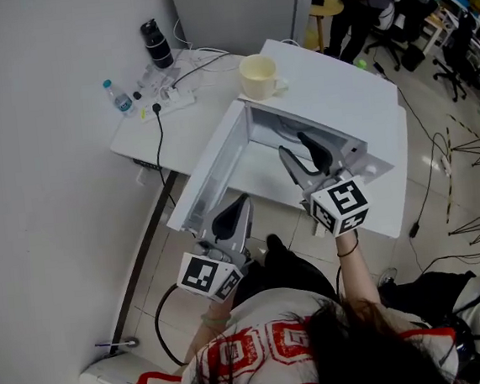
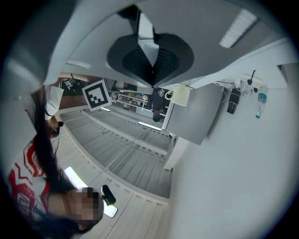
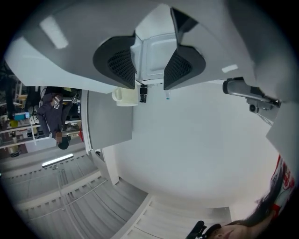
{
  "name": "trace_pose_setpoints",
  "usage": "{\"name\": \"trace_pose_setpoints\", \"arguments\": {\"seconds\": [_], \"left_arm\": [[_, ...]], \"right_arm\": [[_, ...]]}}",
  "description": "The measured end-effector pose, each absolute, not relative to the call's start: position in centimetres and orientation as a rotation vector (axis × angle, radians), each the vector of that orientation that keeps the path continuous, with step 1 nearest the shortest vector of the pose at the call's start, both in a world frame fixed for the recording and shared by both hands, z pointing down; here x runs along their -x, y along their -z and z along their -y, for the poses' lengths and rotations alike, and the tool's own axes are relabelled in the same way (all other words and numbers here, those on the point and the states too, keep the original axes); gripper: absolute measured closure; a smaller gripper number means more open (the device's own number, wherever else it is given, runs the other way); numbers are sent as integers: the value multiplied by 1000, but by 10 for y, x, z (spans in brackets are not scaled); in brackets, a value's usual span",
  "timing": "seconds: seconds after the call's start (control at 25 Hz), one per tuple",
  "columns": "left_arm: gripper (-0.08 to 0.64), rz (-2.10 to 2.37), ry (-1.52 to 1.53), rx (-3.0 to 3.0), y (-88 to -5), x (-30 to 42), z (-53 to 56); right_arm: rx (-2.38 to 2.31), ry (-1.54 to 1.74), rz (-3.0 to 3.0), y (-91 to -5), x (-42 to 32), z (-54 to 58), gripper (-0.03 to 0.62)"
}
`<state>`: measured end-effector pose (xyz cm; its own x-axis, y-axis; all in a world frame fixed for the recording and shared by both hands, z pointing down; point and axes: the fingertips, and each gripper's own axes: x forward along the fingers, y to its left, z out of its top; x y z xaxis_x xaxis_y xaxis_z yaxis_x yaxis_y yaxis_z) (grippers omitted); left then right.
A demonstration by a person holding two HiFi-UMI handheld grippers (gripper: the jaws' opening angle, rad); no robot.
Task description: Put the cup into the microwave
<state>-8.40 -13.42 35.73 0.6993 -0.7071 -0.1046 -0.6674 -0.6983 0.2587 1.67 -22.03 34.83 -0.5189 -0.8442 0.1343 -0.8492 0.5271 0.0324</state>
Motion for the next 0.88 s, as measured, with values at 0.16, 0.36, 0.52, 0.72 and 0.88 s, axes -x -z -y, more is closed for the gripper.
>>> {"name": "trace_pose_setpoints", "arguments": {"seconds": [0.16,0.36,0.52,0.72,0.88], "left_arm": [[571,1135,298,-2701,-355,80,152],[571,1141,290,-2712,-351,67,170],[571,1137,287,-2719,-348,58,182],[571,1132,280,-2724,-349,48,195],[571,1147,274,-2721,-350,46,205]], "right_arm": [[-1447,-40,2643,-342,-19,246,413],[-1424,-39,2651,-341,-23,269,408],[-1408,-43,2650,-343,-24,284,403],[-1379,-44,2645,-346,-26,301,400],[-1353,-53,2641,-347,-26,315,396]]}}
